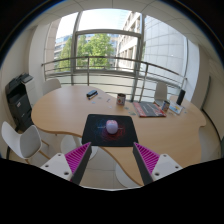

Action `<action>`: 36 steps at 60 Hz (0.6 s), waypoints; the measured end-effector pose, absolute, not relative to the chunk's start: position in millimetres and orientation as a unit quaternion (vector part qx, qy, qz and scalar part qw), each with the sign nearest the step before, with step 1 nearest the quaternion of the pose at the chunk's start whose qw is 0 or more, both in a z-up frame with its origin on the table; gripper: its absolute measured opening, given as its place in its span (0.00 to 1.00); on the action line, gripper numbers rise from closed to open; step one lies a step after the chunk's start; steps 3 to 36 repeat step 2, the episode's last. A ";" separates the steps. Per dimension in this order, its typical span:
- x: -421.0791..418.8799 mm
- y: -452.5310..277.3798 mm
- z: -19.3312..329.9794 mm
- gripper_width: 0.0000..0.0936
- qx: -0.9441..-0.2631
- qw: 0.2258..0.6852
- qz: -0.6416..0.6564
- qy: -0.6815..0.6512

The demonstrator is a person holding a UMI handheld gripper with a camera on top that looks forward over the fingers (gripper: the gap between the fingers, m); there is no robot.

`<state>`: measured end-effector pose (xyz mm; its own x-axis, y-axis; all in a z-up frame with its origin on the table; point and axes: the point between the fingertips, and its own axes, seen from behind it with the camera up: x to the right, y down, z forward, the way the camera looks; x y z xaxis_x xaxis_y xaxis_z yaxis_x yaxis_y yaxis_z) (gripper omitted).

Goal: Arrange mouse

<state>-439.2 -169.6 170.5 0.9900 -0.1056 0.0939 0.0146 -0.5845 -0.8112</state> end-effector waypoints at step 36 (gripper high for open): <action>-439.9 -170.2 171.7 0.90 -0.888 0.455 -0.064 0.026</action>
